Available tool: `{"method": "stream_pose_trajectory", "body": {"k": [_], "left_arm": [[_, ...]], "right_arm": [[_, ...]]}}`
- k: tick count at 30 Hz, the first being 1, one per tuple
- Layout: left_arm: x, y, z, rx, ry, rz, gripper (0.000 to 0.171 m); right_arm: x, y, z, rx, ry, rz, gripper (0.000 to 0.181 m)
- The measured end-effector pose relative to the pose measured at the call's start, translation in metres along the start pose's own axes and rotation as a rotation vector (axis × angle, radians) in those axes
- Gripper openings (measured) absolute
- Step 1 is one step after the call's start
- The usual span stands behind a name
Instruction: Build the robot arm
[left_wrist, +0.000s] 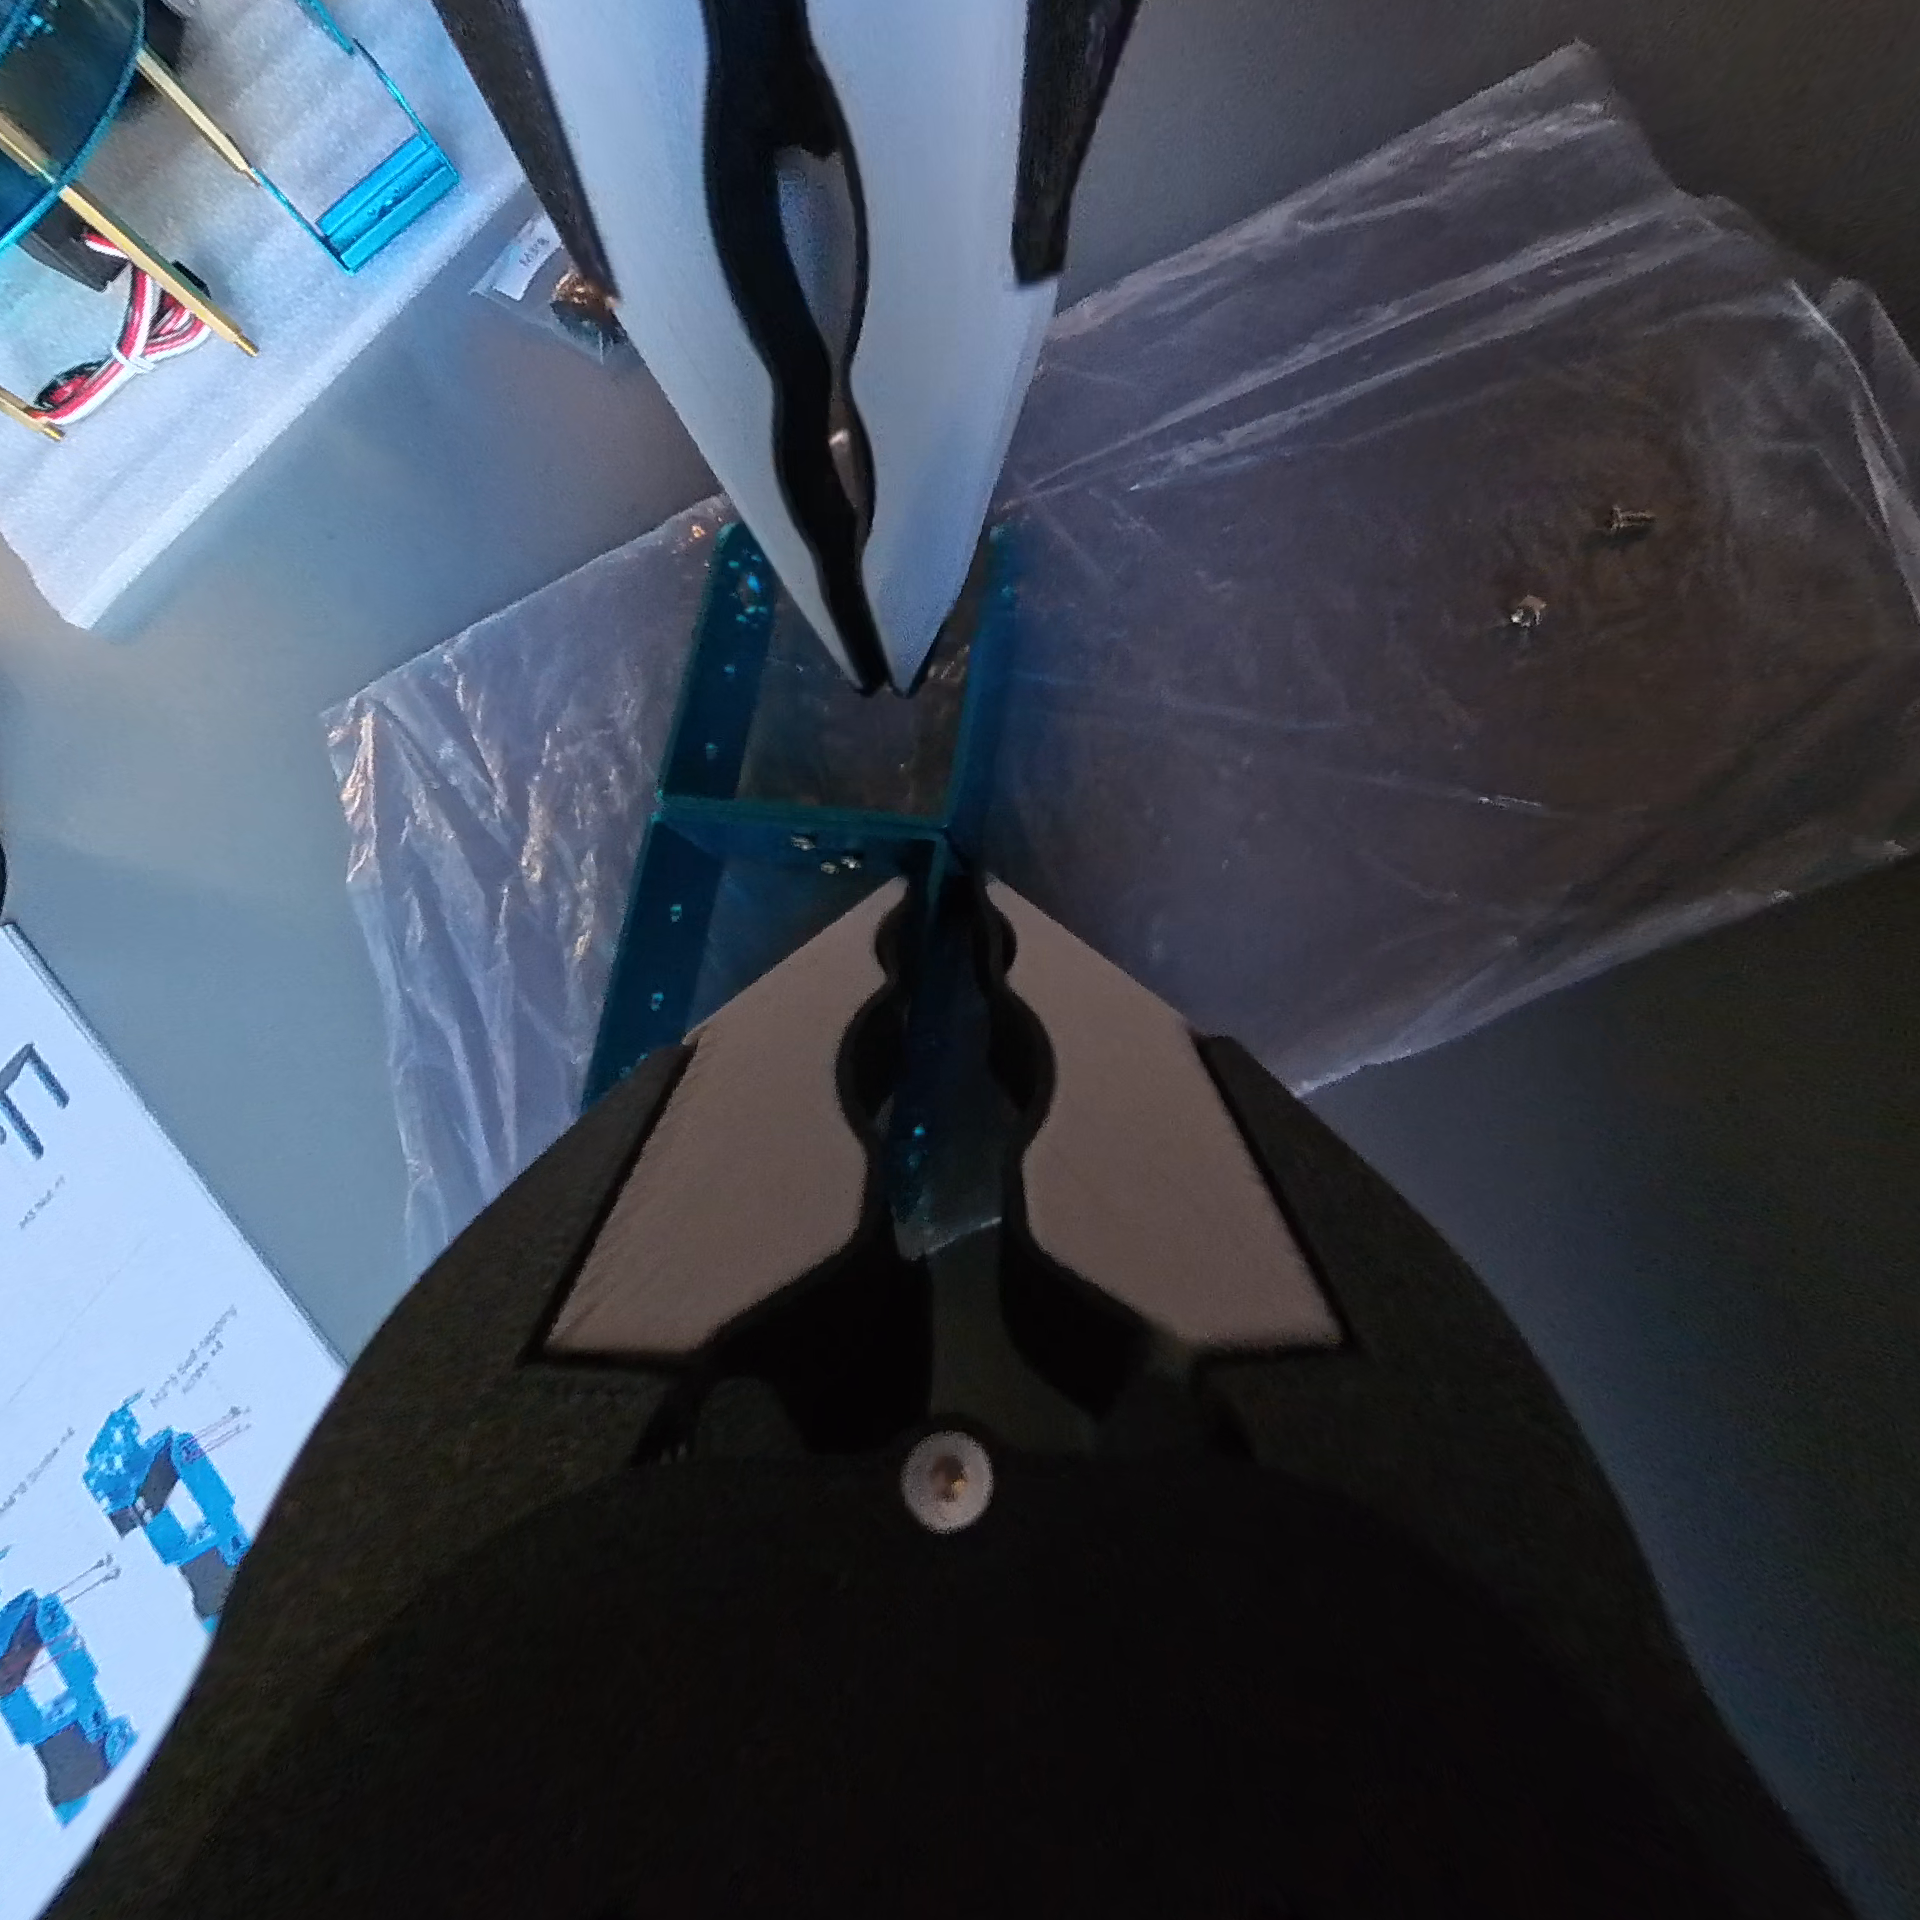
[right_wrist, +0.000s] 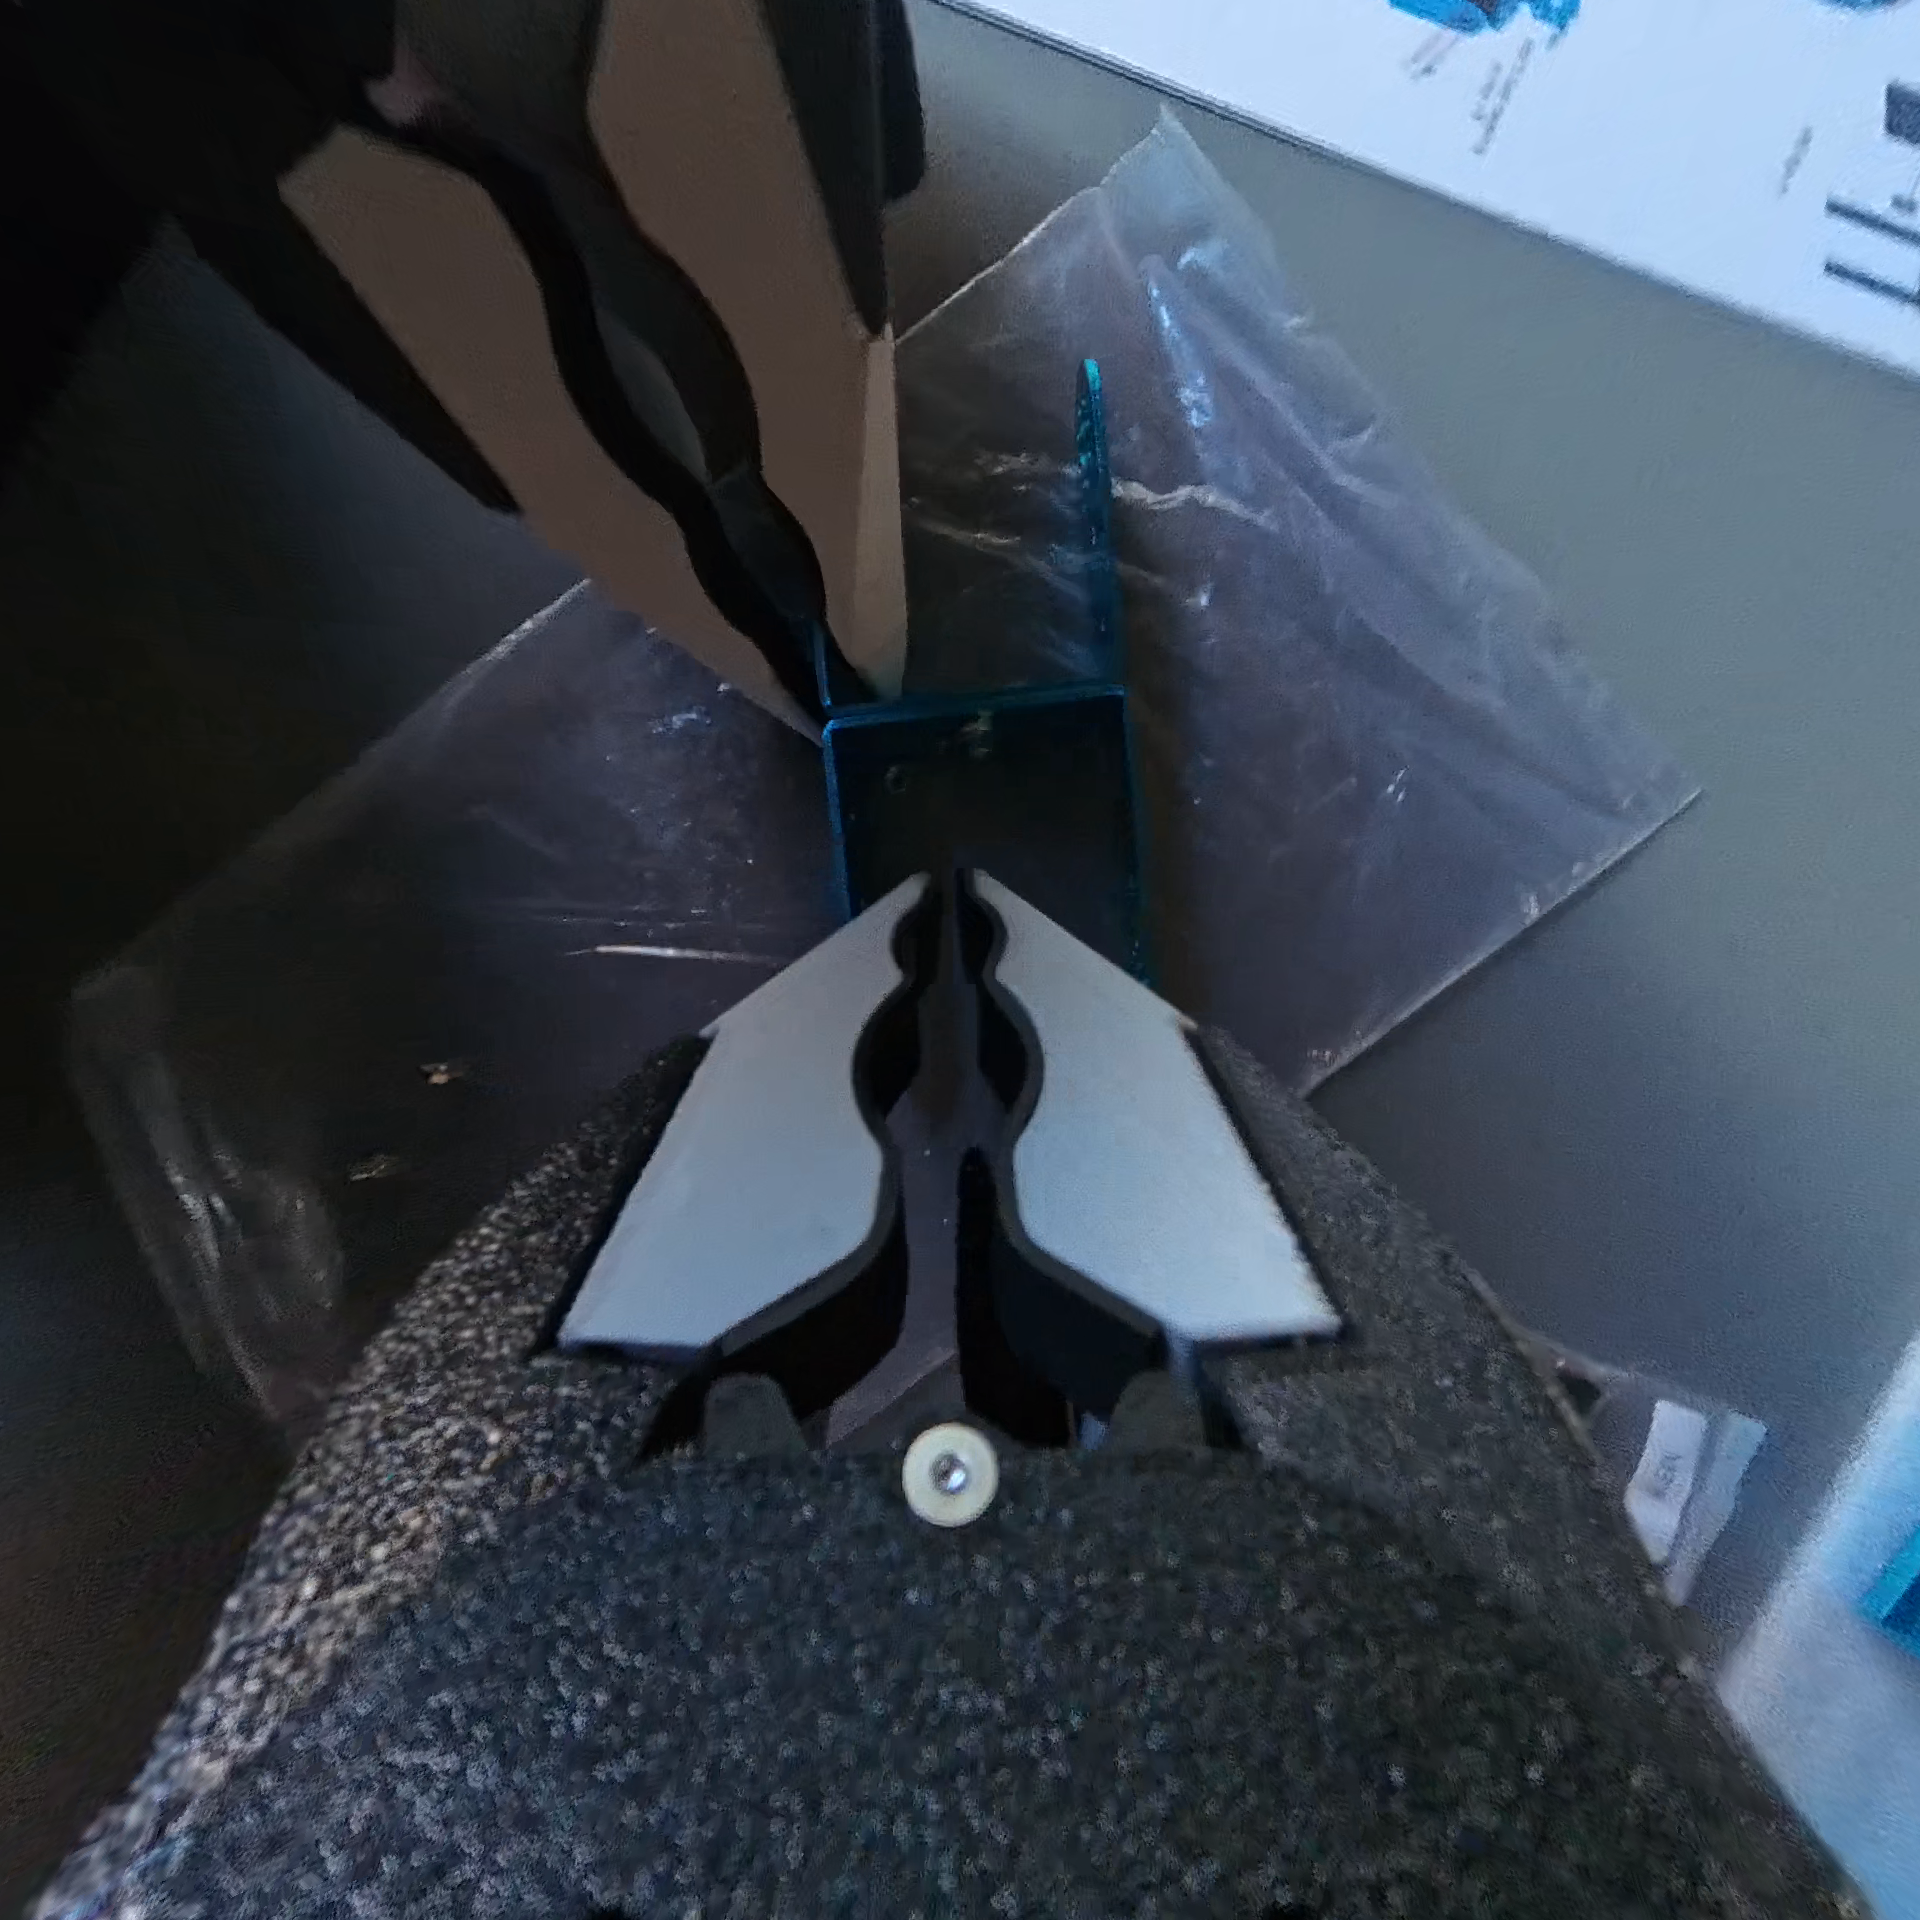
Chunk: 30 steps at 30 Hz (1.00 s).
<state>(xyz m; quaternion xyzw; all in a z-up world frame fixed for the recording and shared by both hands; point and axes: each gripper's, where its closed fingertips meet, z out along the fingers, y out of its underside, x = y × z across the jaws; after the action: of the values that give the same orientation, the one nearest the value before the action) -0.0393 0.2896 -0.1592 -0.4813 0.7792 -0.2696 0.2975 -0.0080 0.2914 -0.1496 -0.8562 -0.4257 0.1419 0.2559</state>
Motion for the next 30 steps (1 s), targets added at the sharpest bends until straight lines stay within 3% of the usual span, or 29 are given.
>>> {"method": "stream_pose_trajectory", "body": {"k": [5,9,19,23,30], "left_arm": [[0.003,0.008,-0.013,-0.006,0.013,0.016,0.005],[0.007,0.018,-0.026,-0.009,0.061,0.035,0.004],[0.008,0.03,-0.034,-0.003,0.102,0.077,0.007],[0.004,0.032,-0.037,0.019,0.087,0.031,0.019],[0.002,0.034,-0.042,0.038,0.072,0.001,0.019]], "right_arm": [[-0.006,-0.006,0.009,-0.03,-0.046,-0.046,0.005],[-0.015,-0.018,0.009,-0.026,-0.175,-0.016,0.008],[-0.013,-0.009,0.023,-0.276,-0.147,-0.043,0.009],[-0.015,-0.013,0.025,-0.286,-0.161,-0.015,0.01],[-0.012,-0.01,0.024,-0.33,-0.112,-0.029,0.006]]}}
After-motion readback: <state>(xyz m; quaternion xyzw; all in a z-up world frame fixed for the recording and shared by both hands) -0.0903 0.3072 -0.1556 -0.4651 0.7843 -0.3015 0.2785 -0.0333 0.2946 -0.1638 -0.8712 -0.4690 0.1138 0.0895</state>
